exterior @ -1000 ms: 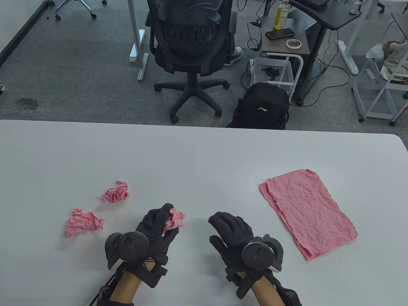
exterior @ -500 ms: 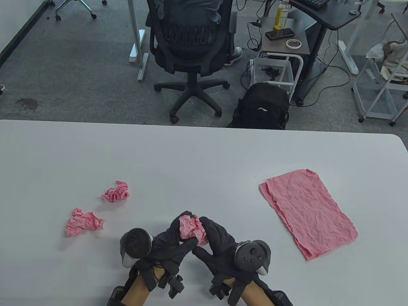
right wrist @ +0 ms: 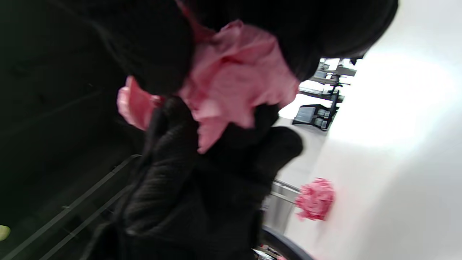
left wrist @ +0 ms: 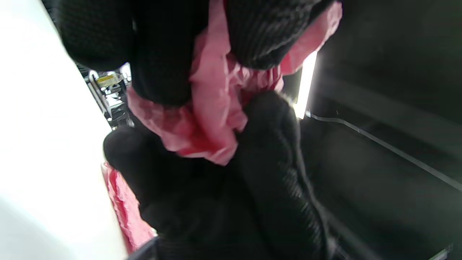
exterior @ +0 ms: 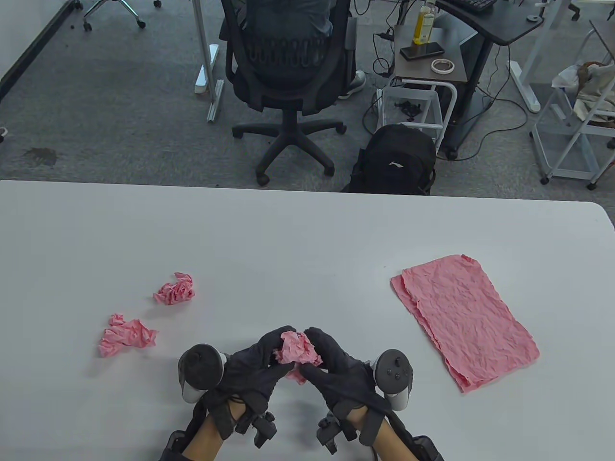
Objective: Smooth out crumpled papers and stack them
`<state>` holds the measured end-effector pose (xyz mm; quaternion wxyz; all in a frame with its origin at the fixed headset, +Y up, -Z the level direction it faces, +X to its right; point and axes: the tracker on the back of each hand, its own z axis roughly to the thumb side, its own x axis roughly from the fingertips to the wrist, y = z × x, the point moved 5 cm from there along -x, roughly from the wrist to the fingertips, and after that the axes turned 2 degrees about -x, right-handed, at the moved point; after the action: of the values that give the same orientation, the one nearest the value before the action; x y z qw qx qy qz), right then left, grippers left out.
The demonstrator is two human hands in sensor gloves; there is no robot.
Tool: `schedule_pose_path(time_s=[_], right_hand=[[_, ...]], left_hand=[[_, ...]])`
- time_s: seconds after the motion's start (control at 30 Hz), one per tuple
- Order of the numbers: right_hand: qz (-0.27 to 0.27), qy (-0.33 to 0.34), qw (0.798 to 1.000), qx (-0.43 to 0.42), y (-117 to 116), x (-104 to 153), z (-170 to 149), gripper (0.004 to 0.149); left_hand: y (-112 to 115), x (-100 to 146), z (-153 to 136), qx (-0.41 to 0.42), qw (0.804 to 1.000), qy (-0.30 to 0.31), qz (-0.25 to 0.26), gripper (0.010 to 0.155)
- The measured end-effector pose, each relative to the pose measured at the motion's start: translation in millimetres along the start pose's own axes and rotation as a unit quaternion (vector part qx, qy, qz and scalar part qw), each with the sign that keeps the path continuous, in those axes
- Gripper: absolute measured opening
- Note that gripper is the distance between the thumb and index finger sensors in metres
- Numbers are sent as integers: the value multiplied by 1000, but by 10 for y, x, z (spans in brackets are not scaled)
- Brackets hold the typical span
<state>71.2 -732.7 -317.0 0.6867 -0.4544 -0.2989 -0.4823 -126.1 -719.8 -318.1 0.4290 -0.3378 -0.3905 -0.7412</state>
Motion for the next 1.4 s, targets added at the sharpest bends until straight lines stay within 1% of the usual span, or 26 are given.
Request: schedule_pose_path(time_s=[0.1, 0.13, 0.17, 0.2, 0.23, 0.3, 0.33, 0.37, 0.43, 0.5, 0.57, 0.6, 0.67, 0.7, 0.73, 0.77, 0.83, 0.9, 0.97, 1.03, 1.07, 1.1, 1.2, 1.27, 1.3, 1.4], right_hand=[[4, 42, 996, 78, -28, 10, 145, 70], [10, 51, 991, 120, -33, 14, 196, 73], [6, 50, 990, 133, -22, 20, 205, 76], [-1, 49, 989, 143, -9, 20, 204, 80], [1, 44, 989, 141, -4, 11, 187, 82], [8, 18, 994, 110, 23, 5, 124, 80], [-4, 13, 994, 107, 63, 9, 116, 77], [-19, 11, 993, 118, 99, 13, 118, 75], [-28, 28, 980, 192, 90, 29, 177, 74], [-33, 66, 960, 269, 8, 57, 280, 74], [-25, 97, 947, 306, -47, 70, 362, 76], [-12, 103, 950, 295, -59, 65, 374, 76], [-6, 98, 973, 208, -47, 61, 366, 67], [-2, 91, 983, 161, -60, 50, 361, 63], [-3, 79, 986, 148, -61, 54, 349, 60], [-27, 66, 984, 164, -20, 63, 336, 60], [-32, 67, 978, 196, 31, 41, 318, 67], [4, 35, 983, 179, 40, 18, 228, 77], [29, 10, 990, 141, 17, 20, 164, 75], [29, 4, 989, 143, -29, 39, 151, 83], [35, 2, 989, 144, -60, 39, 153, 82], [36, 0, 988, 151, -88, 47, 166, 75], [-39, 21, 985, 165, 15, 68, 251, 56], [-72, 34, 985, 152, 130, 64, 281, 47], [-79, 39, 987, 133, 164, 62, 277, 44], [-67, 40, 997, -2, 214, 35, 204, 43]], left_hand=[[13, 0, -40, 4, 1000, -10, -3, 61], [36, 0, -58, 21, 1000, -15, -12, 61], [62, 1, -76, 35, 999, -22, -25, 61], [97, 9, -85, 49, 998, -21, -40, 60], [101, 4, -79, 44, 998, -15, -36, 60], [111, -4, -24, 15, 999, 8, -42, 60], [116, 0, -6, 6, 999, 12, -47, 63], [128, 1, 10, 3, 998, 15, -54, 71], [146, 2, -3, 1, 999, -11, -50, 74], [106, -1, -43, -32, 999, -36, -25, 70], [57, 15, -50, -47, 998, -37, -23, 66], [22, 26, -54, -52, 998, -41, -12, 64], [-50, 43, -68, -65, 996, -54, 13, 61], [-81, 31, -55, -70, 997, -37, 21, 60], [-81, 26, -42, -58, 998, -26, 18, 59], [-50, 26, -27, -25, 1000, -14, 5, 57], [-11, 35, 3, 22, 1000, -1, 0, 56], [-36, 17, 39, 55, 998, 10, 19, 55], [-41, 13, 68, 59, 998, 18, 12, 53], [-31, 21, 92, 20, 1000, 21, 7, 53], [-5, 19, 99, -2, 1000, 23, -2, 54], [30, 14, 113, -31, 999, 25, -13, 55], [-27, 27, 109, -93, 996, 7, 12, 59], [-66, 29, 41, -93, 996, -12, 15, 60], [-77, 28, 14, -79, 997, -16, 16, 59], [-132, 42, -48, -35, 999, -25, 34, 52]])
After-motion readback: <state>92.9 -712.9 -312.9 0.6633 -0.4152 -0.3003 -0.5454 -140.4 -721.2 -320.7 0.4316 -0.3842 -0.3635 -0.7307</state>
